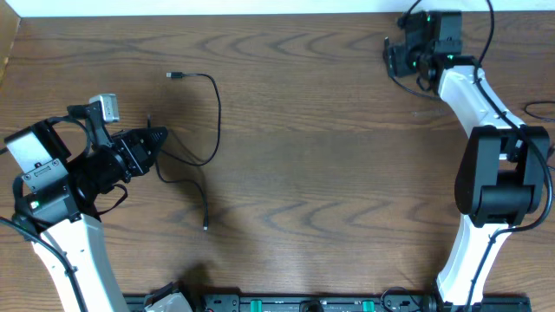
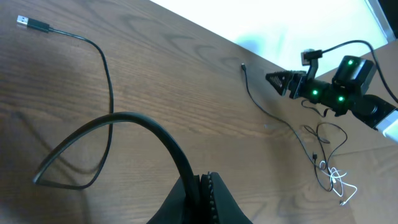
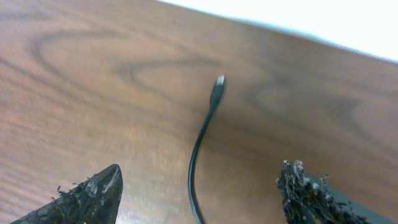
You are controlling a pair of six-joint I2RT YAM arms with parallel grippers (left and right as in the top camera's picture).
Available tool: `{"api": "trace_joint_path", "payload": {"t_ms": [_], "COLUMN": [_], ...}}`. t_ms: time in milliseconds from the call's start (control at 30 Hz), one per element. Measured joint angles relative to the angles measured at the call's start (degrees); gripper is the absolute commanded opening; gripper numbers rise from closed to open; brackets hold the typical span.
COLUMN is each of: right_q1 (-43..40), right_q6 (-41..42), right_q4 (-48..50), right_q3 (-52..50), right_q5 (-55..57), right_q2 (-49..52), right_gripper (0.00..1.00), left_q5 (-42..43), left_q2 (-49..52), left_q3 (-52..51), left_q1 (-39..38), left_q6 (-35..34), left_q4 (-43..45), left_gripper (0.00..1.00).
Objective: Untangle cables
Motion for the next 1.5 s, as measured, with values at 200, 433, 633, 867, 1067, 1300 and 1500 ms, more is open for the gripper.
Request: {"api": "trace_joint_path", "payload": {"t_ms": [200, 433, 633, 867, 1067, 1300, 1500], "right_q1": [0.00, 0.00, -0.02, -0.07, -0.11, -0.11, -0.33], "right_q6": [0.02, 0.42, 1.75, 2.89, 2.95, 2.80, 2.60], "right_q4": [1.29, 2.62, 3.98, 3.54, 0.04, -7.52, -13.00], "right_q3": [0.37, 0.35, 0.35, 0.37, 1.44, 3.56, 5.92], "right_q5": [-0.90, -1.07, -1.77, -2.16, -2.29, -2.89, -3.28], "right_q2": [1.07, 8.83, 10.38, 10.73, 10.73, 10.73, 11.76], "right_gripper": [0.76, 0.74, 0.67, 0.33, 0.38, 0.35, 0.12], "left_q5": [0.00, 0.00, -0.02, -0.02, -0.02, -0.17, -0.17], "left_q2": [0.00, 0.00, 0.00, 0.00, 0.00, 0.00, 0.00], "left_q3": [0.00, 0.00, 0.00, 0.00, 0.00, 0.00, 0.00], "left_q1": [0.00, 0.00, 0.00, 0.00, 0.00, 0.00, 0.00], "left_q6": [0.00, 0.00, 0.00, 0.00, 0.00, 0.00, 0.00], "left_q4": [0.02, -0.42, -0.42, -0.44, -0.44, -0.48, -0.48], "left_gripper": [0.08, 0.07, 0.07, 0.07, 0.08, 0.07, 0.07]}}
